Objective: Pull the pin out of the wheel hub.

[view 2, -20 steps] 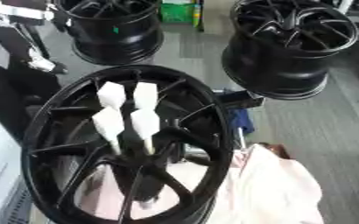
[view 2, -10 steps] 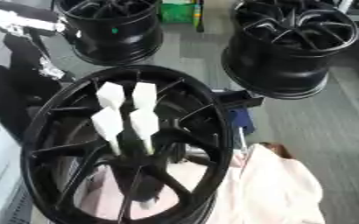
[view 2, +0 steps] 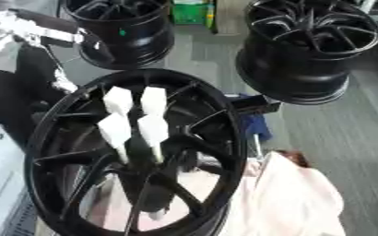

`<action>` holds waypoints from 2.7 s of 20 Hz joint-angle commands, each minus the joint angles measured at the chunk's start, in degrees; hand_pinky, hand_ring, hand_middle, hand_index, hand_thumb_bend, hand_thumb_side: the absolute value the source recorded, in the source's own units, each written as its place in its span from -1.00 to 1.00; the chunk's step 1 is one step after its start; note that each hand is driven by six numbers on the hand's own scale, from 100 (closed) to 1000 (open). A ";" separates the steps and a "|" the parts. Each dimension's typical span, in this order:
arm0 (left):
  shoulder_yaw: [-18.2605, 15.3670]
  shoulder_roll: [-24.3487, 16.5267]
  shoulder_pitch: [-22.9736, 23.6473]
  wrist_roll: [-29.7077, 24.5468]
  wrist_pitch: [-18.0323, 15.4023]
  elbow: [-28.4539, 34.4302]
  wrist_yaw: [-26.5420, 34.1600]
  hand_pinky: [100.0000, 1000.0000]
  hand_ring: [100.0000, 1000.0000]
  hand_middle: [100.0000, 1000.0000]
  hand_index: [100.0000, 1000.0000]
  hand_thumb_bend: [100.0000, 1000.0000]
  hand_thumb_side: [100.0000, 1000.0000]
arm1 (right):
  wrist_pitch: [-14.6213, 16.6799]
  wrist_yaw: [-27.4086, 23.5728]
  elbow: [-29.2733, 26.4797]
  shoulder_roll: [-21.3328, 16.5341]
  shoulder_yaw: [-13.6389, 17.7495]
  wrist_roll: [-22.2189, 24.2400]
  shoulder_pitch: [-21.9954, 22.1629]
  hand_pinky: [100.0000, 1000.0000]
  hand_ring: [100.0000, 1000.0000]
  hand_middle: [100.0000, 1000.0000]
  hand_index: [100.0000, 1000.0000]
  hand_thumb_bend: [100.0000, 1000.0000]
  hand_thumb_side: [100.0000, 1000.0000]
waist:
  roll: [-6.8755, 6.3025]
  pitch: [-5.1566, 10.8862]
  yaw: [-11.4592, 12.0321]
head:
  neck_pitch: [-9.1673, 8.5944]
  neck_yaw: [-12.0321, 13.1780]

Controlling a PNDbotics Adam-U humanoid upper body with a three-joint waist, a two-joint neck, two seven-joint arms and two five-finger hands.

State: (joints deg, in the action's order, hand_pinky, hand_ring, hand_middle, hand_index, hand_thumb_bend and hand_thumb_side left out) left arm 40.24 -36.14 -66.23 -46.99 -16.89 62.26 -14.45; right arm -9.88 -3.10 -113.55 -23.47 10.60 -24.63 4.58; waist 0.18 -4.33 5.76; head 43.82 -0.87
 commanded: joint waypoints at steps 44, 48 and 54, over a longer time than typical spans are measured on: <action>3.12 2.94 -0.88 -4.98 -4.03 -1.40 0.43 0.64 0.61 0.41 0.67 -0.15 -0.34 | -0.23 -2.00 -1.04 1.12 0.61 -2.11 -0.96 0.36 0.39 0.46 0.49 -1.00 0.46 | -0.17 0.35 -1.21 | 0.30 1.84; 2.87 3.05 -0.66 -4.98 -4.66 -2.09 -0.39 0.58 0.54 0.28 0.57 -0.21 -0.37 | -0.16 -2.26 -1.04 1.21 0.66 -2.46 -0.98 0.36 0.39 0.46 0.49 -1.00 0.46 | -0.14 0.33 -1.24 | 0.30 1.88; 2.62 3.31 -0.30 -4.98 -5.72 -3.19 -1.84 0.56 0.52 0.26 0.57 -0.22 -0.38 | -0.14 -2.57 -1.04 1.45 0.53 -2.68 -0.98 0.36 0.39 0.46 0.49 -1.00 0.47 | -0.07 0.30 -1.30 | 0.30 2.03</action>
State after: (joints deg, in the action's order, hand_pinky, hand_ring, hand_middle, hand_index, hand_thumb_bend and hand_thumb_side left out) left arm 43.85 -32.21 -65.53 -46.85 -17.04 59.05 -15.94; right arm -10.08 -5.26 -113.55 -21.36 10.91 -27.10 4.06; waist 0.07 -4.61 4.57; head 43.82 0.97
